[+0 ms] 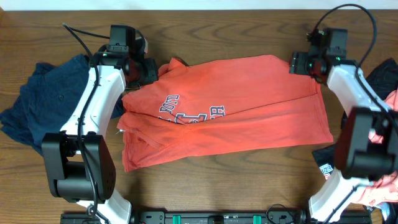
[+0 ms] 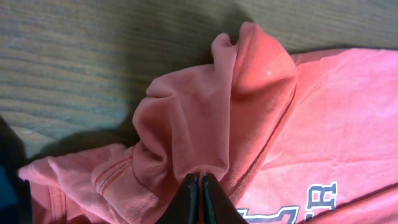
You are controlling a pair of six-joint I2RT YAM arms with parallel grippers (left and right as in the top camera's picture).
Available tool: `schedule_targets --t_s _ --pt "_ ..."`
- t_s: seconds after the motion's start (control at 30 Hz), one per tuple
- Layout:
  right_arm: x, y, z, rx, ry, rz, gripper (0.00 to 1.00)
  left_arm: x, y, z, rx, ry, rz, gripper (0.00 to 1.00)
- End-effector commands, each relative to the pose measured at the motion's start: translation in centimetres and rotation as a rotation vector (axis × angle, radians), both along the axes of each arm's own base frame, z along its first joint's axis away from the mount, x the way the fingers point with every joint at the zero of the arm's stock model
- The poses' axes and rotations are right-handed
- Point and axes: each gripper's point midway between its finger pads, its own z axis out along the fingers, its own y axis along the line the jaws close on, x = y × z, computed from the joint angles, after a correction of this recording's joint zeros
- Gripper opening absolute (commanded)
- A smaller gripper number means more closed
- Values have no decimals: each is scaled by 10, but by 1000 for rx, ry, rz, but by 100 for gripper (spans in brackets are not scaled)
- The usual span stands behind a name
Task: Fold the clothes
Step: 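Grasp the shirt's far left and far right corners with both grippers, then fold the far edge toward the near side with both grippers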
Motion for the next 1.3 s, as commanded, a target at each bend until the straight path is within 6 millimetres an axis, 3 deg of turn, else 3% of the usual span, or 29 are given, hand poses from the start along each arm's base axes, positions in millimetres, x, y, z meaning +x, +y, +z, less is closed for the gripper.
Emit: schedule_targets --t_s 0.0,0.17,0.37,0.57,0.6,0.73,0.8,0.83,0.93,1.1,1.27 --pt "26 6 -3 8 -8 9 84 -6 4 -10 7 32 20 6" --pt "40 18 -20 18 30 34 85 -9 8 -14 32 44 30 6" --pt "32 27 -36 14 82 48 80 -10 10 -15 38 49 32 6" --pt "17 24 -65 12 174 39 73 -10 10 -16 38 50 32 6" --pt "15 24 -69 14 188 35 68 -10 10 -16 38 50 32 6" --pt "9 24 -73 22 216 22 28 -11 10 -16 38 51 32 6" --pt "8 22 -67 21 216 19 5 -12 10 -16 39 55 32 6" --pt "8 21 -61 22 214 10 1 -13 10 -17 39 60 32 6" --pt "9 8 -41 2 199 -56 1 -17 10 -18 40 77 32 6" --pt "4 -15 10 -44 147 -160 1 -36 7 -23 25 161 23 6" --pt "-19 -23 49 -87 157 -187 1 -60 -6 -22 -53 254 -4 6"
